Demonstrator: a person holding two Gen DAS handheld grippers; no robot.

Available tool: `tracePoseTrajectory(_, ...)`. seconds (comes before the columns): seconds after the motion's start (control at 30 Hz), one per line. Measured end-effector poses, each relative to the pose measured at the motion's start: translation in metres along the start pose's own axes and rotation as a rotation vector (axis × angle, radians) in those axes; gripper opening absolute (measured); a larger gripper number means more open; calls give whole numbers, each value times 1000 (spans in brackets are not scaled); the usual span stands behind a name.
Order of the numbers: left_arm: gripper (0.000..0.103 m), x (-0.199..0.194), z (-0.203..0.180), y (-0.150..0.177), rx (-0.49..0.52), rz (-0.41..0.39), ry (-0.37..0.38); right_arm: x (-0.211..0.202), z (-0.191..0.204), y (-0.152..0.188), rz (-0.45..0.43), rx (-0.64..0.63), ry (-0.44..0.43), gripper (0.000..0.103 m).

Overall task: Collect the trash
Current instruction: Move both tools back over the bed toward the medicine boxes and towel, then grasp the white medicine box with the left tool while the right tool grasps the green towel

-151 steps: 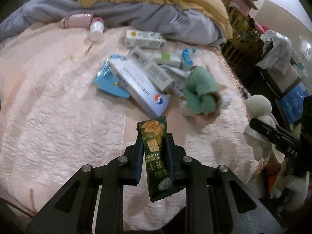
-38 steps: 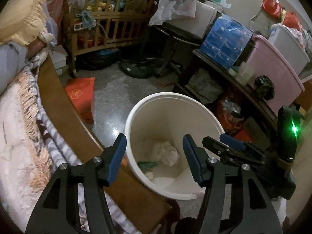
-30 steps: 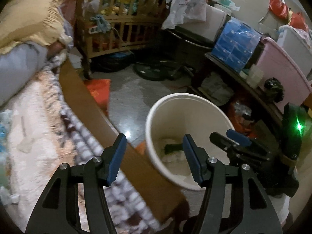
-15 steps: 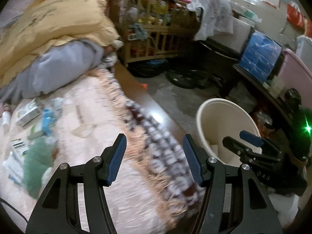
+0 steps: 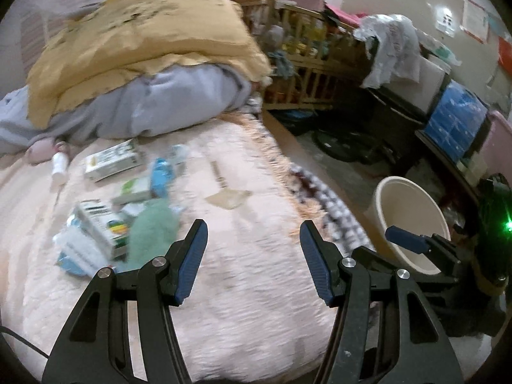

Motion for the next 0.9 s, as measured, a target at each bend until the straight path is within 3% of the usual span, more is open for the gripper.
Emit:
tracePoseTrajectory(0.3,59,-7,100,27,-80,33,-124,38,60,-5,63,-74,-100,75)
tracePoseTrajectory(0.53,59,10,176,61,-205,110,-210,70,99,-14,110,-134,-143,75)
tracePoseTrajectory(0.67,59,22,203,72,-304,134,-204,94,121,-29,137,-131,-198,75)
tracePoseTrajectory(0.9,59,55,219,68,-381,143,-159,158,153,-39,253,-141,-257,77)
Point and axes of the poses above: each gripper's, at about its wrist camera, not at the fingertips, and x roughly the way its jaws point, z to its left, y to its underside, the point moved 4 cm from there along x, roughly the way its jaws point, and after that the axes turned 8 degrees about -y, right-handed, at the moved point
